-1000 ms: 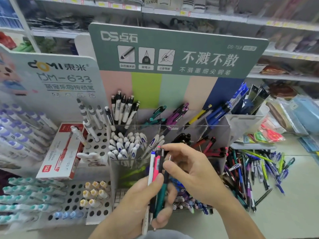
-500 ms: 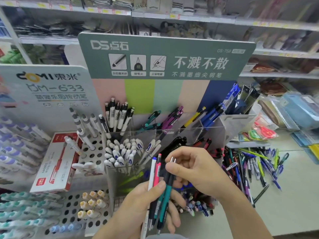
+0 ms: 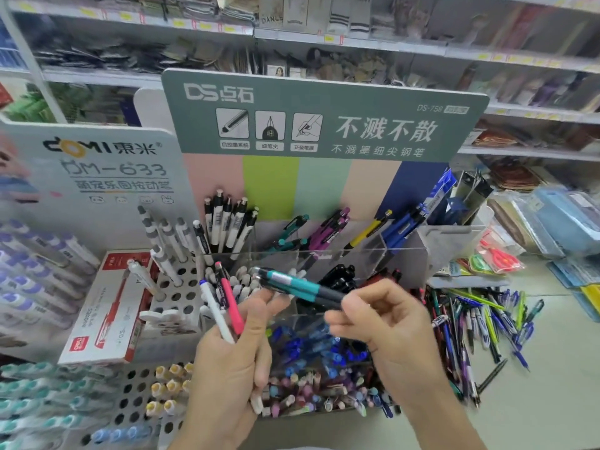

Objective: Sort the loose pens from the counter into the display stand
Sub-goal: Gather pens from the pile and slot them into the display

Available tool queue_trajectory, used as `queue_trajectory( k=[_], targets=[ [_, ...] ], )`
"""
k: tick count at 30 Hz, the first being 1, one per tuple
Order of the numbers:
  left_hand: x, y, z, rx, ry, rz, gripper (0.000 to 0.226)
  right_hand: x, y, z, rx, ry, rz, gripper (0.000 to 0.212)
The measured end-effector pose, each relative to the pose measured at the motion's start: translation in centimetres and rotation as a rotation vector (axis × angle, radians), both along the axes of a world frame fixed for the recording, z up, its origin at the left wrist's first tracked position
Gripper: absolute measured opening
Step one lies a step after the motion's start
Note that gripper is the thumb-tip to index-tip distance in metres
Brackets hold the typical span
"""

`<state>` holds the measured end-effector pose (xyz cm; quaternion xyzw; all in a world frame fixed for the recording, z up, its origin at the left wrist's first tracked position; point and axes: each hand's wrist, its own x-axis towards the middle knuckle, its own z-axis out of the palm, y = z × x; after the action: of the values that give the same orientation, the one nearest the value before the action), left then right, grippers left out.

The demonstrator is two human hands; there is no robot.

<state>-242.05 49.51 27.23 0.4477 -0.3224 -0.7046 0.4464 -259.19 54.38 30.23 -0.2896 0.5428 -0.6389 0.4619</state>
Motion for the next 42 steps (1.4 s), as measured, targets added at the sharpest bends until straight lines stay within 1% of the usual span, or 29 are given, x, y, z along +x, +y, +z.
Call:
queue_trajectory(
  k=[2,5,6,10,12,14,16,17,18,19,20,21,22,23,25,27,30,32,33,35,36,38,40,42],
  targets=[
    [-0.3,-0.1,0.4,-0.004,0.015,0.037,0.048,1.3,0.3,-0.5,0.047,-0.027,0.074,0.017],
    [-0.8,-0.5,0.6,0.023,-0.032,0.085,0.062,2.1,0.3,-0.4,0.092,-0.039,0.167,0.016],
    [-0.8,-0.5,0.6,0.028,-0.041,0.084,0.062,2.2,0.2,-0.4,0.095,-0.046,0.183,0.017],
    [-0.9,-0.4,0.9,0.083,0.058,0.046,0.037,2.9,0.0,-1.0,0.08,-0.098,0.219,0.023],
    [-0.9,-0.2,1.3,0.093,0.085,0.007,0.036,3.3,0.2,-1.6,0.096,-0.129,0.237,0.021],
    [-0.7,-0.2,1.6,0.056,0.09,-0.014,0.033,3.3,0.4,-2.3,0.128,-0.119,0.253,0.021],
    [-0.2,-0.3,1.9,-0.016,0.025,-0.048,0.031,2.7,0.4,-2.2,0.15,-0.068,0.328,0.017],
    [0.0,-0.4,2.0,-0.049,-0.024,-0.078,0.032,2.1,0.2,-1.9,0.152,-0.006,0.396,0.015],
    [0.3,-0.5,2.0,-0.072,-0.062,-0.12,0.034,1.5,0.0,-1.4,0.151,0.097,0.448,0.014],
    [0.5,-0.6,2.0,-0.085,-0.089,-0.163,0.036,0.9,-0.3,-0.9,0.147,0.219,0.455,0.013],
    [0.8,-0.7,1.9,-0.091,-0.112,-0.211,0.038,0.3,-0.8,-0.4,0.132,0.321,0.4,0.013],
    [1.0,-0.7,1.9,-0.096,-0.132,-0.26,0.037,-0.1,-1.3,0.0,0.102,0.366,0.323,0.018],
    [1.1,-0.8,1.9,-0.103,-0.149,-0.317,0.036,-0.5,-1.8,0.4,0.07,0.346,0.275,0.024],
    [1.3,-0.9,1.9,-0.116,-0.169,-0.392,0.034,-0.6,-2.3,0.8,0.046,0.293,0.279,0.031],
    [1.6,-1.1,1.8,-0.147,-0.208,-0.553,0.035,-0.6,-3.1,1.4,0.036,0.238,0.4,0.036],
    [1.8,-1.2,1.8,-0.137,-0.191,-0.647,0.033,-0.7,-3.5,1.8,0.061,0.308,0.528,0.03],
    [2.0,-1.2,2.2,-0.114,-0.196,-0.692,0.034,-1.5,-4.0,1.8,0.084,0.408,0.62,0.021],
    [1.8,-1.0,2.1,-0.108,-0.247,-0.633,0.04,-1.9,-4.2,2.2,0.075,0.436,0.643,0.021],
    [1.7,-1.0,1.9,-0.094,-0.271,-0.555,0.042,-2.3,-4.3,2.4,0.062,0.443,0.615,0.022],
    [1.6,-1.1,1.7,-0.055,-0.28,-0.355,0.043,-3.3,-4.4,3.5,0.006,0.429,0.448,0.022],
    [1.7,-1.2,1.6,-0.031,-0.252,-0.264,0.041,-4.0,-4.4,4.0,-0.041,0.408,0.331,0.022],
    [1.8,-1.5,1.6,0.044,-0.118,-0.121,0.036,-4.9,-4.7,5.0,-0.156,0.371,0.123,0.02],
    [1.6,-1.5,1.9,0.103,0.039,-0.067,0.032,-4.9,-5.5,5.2,-0.234,0.402,0.015,0.018],
    [1.0,-1.2,2.2,0.112,0.123,-0.104,0.032,-4.4,-6.5,4.8,-0.263,0.487,-0.016,0.013]
  ],
)
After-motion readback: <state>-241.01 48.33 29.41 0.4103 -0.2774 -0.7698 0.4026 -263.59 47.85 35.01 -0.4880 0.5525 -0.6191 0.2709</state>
